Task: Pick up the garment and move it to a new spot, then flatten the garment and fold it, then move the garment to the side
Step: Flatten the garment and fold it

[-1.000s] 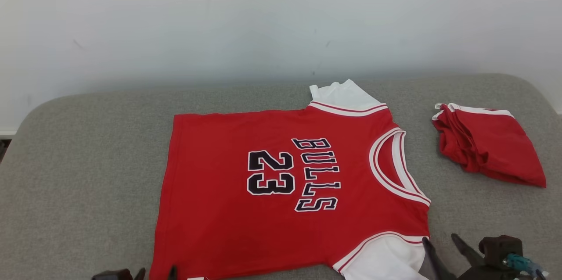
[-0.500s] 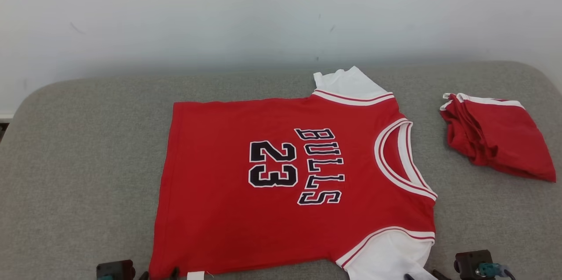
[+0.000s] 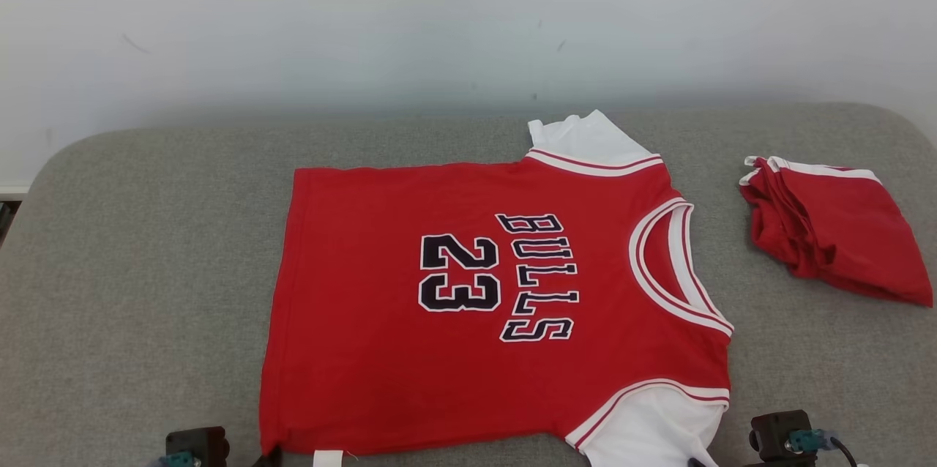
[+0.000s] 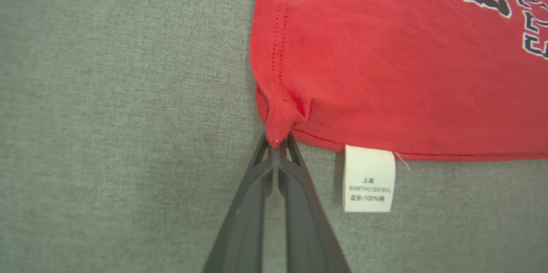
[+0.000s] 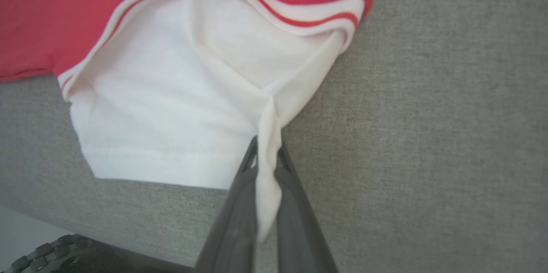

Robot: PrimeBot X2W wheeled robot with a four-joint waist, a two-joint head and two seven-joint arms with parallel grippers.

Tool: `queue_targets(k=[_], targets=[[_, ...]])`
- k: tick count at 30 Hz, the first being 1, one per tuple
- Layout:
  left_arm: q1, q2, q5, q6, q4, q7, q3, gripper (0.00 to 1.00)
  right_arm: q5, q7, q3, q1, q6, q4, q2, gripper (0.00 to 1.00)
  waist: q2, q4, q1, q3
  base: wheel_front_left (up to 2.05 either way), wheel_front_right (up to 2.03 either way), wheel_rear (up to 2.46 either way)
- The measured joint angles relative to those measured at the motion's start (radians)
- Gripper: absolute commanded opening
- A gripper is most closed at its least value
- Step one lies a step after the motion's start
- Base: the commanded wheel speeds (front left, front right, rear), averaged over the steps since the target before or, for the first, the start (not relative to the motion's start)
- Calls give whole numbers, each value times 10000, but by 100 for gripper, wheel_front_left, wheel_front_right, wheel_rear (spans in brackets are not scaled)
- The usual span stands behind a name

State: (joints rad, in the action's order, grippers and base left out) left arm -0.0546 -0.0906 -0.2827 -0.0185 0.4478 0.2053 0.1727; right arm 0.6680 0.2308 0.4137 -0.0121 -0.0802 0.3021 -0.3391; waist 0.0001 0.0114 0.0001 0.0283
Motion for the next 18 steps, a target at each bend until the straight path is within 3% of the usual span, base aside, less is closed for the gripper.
queue_targets(k=[7, 18], targets=[[89, -142, 65, 2, -230, -313, -27, 0, 510, 65, -295, -48, 52, -307, 23, 0, 0, 33, 0, -113, 0, 0, 0], [474, -245, -107, -138, -1058, -558, -205, 0, 1494, -157, -1252, -454, 399, -1795, -234, 0, 0, 11, 0, -262, 0, 0, 0]])
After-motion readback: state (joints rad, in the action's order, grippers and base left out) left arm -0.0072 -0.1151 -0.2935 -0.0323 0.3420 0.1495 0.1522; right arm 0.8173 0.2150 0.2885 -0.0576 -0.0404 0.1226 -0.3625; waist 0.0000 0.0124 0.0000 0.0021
